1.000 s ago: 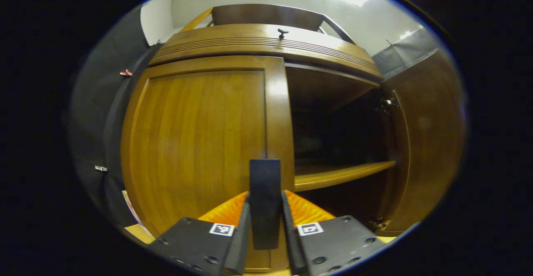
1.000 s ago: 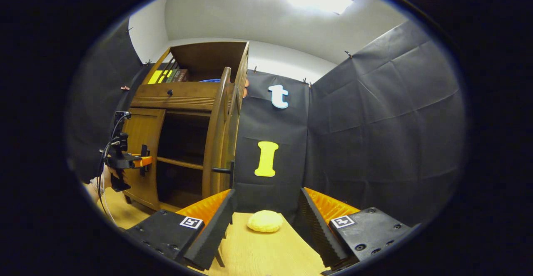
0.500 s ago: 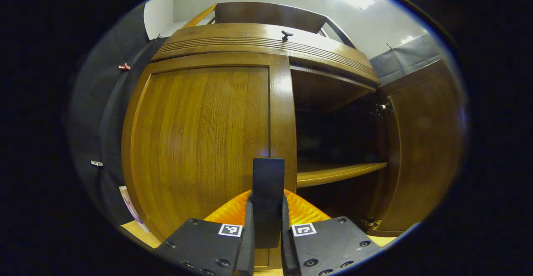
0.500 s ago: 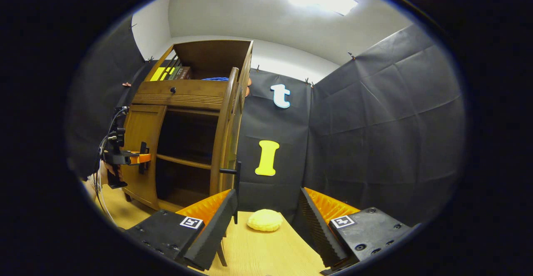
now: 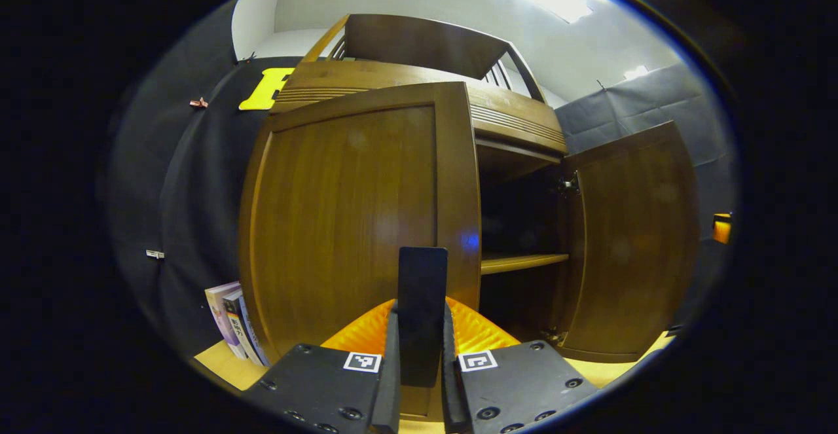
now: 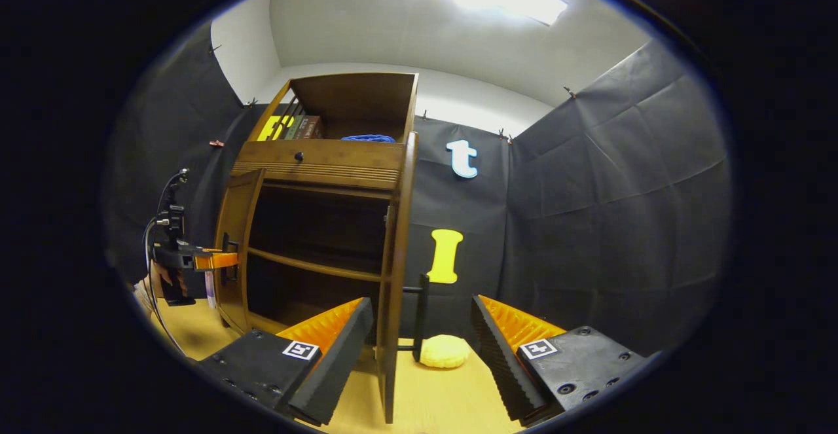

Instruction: Open the right door of the double-door shoe cabinet with the right hand, and open the left door with the left hand.

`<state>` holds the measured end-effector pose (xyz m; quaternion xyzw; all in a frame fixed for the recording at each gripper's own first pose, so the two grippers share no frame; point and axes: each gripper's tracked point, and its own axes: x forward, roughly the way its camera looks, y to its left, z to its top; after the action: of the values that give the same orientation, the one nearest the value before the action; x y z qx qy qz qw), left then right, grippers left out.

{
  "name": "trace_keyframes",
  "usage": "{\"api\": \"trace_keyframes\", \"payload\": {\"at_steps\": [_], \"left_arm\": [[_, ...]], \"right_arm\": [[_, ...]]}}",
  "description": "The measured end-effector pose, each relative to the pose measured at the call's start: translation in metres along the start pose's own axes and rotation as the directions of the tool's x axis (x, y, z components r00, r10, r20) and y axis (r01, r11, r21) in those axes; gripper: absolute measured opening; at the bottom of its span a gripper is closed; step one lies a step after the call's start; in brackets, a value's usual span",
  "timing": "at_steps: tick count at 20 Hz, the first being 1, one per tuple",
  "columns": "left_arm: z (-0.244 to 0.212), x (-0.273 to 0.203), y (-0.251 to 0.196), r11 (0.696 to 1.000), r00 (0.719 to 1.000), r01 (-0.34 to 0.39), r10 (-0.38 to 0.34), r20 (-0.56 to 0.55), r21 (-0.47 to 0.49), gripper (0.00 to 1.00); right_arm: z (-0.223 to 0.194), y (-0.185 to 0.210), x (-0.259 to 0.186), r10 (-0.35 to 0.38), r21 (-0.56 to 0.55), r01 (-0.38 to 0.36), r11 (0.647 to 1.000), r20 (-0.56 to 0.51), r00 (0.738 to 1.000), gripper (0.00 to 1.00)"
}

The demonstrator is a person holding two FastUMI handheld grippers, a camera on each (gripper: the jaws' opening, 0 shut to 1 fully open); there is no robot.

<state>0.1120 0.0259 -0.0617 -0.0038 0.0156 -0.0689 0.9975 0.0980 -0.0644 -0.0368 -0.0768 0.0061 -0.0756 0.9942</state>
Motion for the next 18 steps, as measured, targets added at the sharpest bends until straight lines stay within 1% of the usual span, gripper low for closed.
{"api": "trace_keyframes", "payload": {"at_steps": [3,7,11,16,18], "left_arm": [[0.003,-0.026,0.011,1.0,1.0,0.013,-0.013,-0.014,0.008,0.29],[0.009,-0.058,0.029,1.0,1.0,-0.005,0.006,-0.019,0.024,0.28],[0.013,-0.083,0.048,0.999,0.999,-0.026,0.027,-0.03,0.032,0.28],[0.02,-0.11,0.076,0.991,0.994,-0.098,0.102,-0.04,0.09,0.28],[0.022,-0.119,0.086,0.987,0.991,-0.126,0.13,-0.035,0.098,0.27]], "right_arm": [[0.008,0.025,0.001,0.048,0.011,-0.048,0.999,0.003,0.999,0.95],[0.015,0.054,0.001,0.103,0.009,-0.103,0.995,0.012,0.995,0.96],[0.016,0.078,0.002,0.139,-0.005,-0.139,0.99,0.008,0.99,0.95],[0.012,0.109,0.004,0.199,-0.023,-0.199,0.98,0.0,0.98,0.95],[0.008,0.119,0.004,0.22,-0.016,-0.22,0.975,-0.01,0.976,0.95]]}}
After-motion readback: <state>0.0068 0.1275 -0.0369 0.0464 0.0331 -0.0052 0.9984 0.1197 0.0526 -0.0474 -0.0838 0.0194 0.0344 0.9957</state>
